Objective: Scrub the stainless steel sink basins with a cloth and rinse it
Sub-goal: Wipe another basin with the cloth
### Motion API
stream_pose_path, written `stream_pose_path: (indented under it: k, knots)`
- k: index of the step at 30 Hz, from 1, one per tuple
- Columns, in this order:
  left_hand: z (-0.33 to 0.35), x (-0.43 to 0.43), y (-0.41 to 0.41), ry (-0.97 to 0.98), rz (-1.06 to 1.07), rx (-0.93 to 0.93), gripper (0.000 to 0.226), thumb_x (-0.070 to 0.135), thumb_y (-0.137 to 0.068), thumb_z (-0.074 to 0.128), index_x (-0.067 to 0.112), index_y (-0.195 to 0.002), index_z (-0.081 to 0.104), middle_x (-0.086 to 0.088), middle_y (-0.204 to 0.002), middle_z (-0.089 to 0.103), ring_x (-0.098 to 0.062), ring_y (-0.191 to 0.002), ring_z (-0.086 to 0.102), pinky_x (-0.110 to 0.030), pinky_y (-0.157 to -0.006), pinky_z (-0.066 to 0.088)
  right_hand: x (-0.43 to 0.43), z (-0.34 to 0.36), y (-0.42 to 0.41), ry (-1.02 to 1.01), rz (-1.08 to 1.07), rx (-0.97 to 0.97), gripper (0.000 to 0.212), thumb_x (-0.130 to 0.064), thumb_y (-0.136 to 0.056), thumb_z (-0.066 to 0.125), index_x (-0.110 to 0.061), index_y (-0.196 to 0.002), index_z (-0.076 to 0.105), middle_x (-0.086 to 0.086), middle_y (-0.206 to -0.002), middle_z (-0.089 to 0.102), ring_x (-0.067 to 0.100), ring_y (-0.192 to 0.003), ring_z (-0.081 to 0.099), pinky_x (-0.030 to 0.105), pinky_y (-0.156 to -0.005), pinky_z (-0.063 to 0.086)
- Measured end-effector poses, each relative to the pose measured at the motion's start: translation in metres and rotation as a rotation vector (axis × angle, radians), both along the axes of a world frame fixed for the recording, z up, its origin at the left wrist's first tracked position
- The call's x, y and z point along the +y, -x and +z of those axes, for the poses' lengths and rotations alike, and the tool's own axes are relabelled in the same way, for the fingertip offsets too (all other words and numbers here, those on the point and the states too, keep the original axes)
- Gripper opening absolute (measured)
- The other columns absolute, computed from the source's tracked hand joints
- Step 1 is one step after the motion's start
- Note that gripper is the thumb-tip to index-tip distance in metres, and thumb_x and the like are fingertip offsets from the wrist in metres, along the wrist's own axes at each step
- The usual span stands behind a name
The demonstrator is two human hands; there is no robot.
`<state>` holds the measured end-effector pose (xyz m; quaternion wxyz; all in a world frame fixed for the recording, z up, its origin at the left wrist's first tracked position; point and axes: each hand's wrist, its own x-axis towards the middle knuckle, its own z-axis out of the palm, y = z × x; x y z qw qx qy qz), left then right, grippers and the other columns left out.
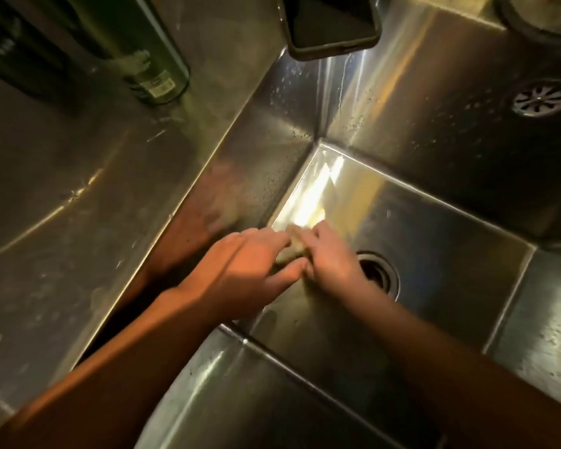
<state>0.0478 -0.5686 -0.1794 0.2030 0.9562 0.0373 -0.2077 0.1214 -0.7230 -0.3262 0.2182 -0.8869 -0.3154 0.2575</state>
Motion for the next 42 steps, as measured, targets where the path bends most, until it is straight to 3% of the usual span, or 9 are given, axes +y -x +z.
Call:
stream_pose_path:
  k: [4, 9, 12, 17, 21, 24, 27, 36, 42]
  knots:
    - [-0.002, -0.006, 0.001, 0.001, -0.021, -0.001, 0.054, 0.068, -0.090, 0.030, 0.030, -0.115, 0.059, 0.009, -0.109, 0.066, -0.012, -0.101, 0.059, -0.030, -0.089, 0.045, -0.031, -0.001, 0.014, -0.027, 0.047, 0.010, 0.061, -0.027, -0.088, 0.060, -0.037, -0.144, 0.038, 0.004, -0.114, 0.044, 0.023, -0.101, 0.051, 0.035, -0.086, 0.048]
    - [-0.002, -0.003, 0.001, 0.001, -0.037, 0.022, 0.055, 0.068, -0.093, 0.026, 0.032, -0.123, 0.053, 0.010, -0.118, 0.062, -0.011, -0.108, 0.056, -0.031, -0.094, 0.043, -0.047, -0.005, -0.074, 0.118, -0.329, -0.156, 0.061, -0.024, -0.089, 0.060, -0.035, -0.146, 0.042, 0.009, -0.117, 0.046, 0.029, -0.109, 0.051, 0.040, -0.095, 0.047]
    - [-0.002, -0.003, 0.003, 0.033, -0.014, -0.004, 0.060, 0.069, -0.093, 0.026, 0.029, -0.126, 0.056, 0.009, -0.116, 0.064, -0.010, -0.103, 0.058, -0.030, -0.088, 0.046, -0.028, -0.001, -0.096, 0.146, -0.382, -0.173, 0.059, -0.026, -0.092, 0.058, -0.032, -0.147, 0.038, 0.011, -0.125, 0.043, 0.029, -0.115, 0.047, 0.042, -0.097, 0.045]
    - [-0.006, -0.003, 0.002, 0.006, -0.022, -0.095, 0.059, 0.065, -0.094, 0.028, 0.024, -0.116, 0.063, 0.005, -0.106, 0.068, -0.015, -0.093, 0.062, -0.033, -0.079, 0.049, 0.017, 0.001, -0.059, 0.033, -0.230, -0.101, 0.057, -0.017, -0.091, 0.057, -0.031, -0.143, 0.042, 0.009, -0.116, 0.045, 0.028, -0.105, 0.049, 0.039, -0.090, 0.044]
    - [-0.005, -0.004, 0.002, 0.038, -0.038, -0.203, 0.043, 0.057, -0.097, 0.040, 0.022, -0.106, 0.063, 0.004, -0.094, 0.065, -0.017, -0.085, 0.059, -0.035, -0.075, 0.048, 0.017, -0.005, 0.006, -0.075, -0.149, 0.081, 0.044, -0.008, -0.089, 0.059, -0.014, -0.132, 0.051, 0.013, -0.118, 0.050, 0.030, -0.103, 0.051, 0.043, -0.087, 0.048]
    - [-0.001, -0.007, 0.005, 0.051, -0.044, -0.233, 0.045, 0.054, -0.098, 0.041, 0.019, -0.113, 0.066, 0.001, -0.102, 0.068, -0.019, -0.093, 0.063, -0.039, -0.080, 0.050, -0.004, -0.007, 0.052, -0.142, -0.096, 0.157, 0.031, -0.029, -0.091, 0.056, -0.022, -0.121, 0.052, 0.000, -0.111, 0.052, 0.019, -0.099, 0.053, 0.040, -0.084, 0.050]
    - [0.013, -0.006, 0.009, -0.012, -0.124, -0.173, 0.051, 0.058, -0.097, 0.038, 0.020, -0.120, 0.062, -0.001, -0.108, 0.069, -0.021, -0.098, 0.064, -0.042, -0.083, 0.052, -0.031, -0.005, 0.079, -0.140, 0.081, 0.149, 0.046, -0.028, -0.087, 0.059, -0.027, -0.132, 0.049, 0.001, -0.115, 0.051, 0.019, -0.102, 0.054, 0.037, -0.083, 0.050]
    - [0.052, 0.020, 0.055, -0.085, -0.334, -0.017, 0.059, 0.070, -0.097, 0.026, 0.027, -0.129, 0.050, 0.005, -0.121, 0.061, -0.018, -0.107, 0.060, -0.041, -0.091, 0.048, -0.067, 0.022, 0.064, -0.061, -0.140, 0.023, 0.070, -0.024, -0.085, 0.068, -0.034, -0.146, 0.037, 0.002, -0.116, 0.045, 0.023, -0.104, 0.054, 0.039, -0.090, 0.052]
    - [0.063, 0.021, 0.065, -0.055, -0.350, -0.046, 0.066, 0.073, -0.091, 0.031, 0.024, -0.126, 0.056, 0.003, -0.117, 0.063, -0.021, -0.106, 0.060, -0.042, -0.094, 0.049, -0.092, 0.010, 0.093, 0.067, -0.080, 0.080, 0.067, -0.034, -0.085, 0.071, -0.037, -0.143, 0.036, -0.002, -0.111, 0.045, 0.018, -0.093, 0.056, 0.027, -0.072, 0.043]
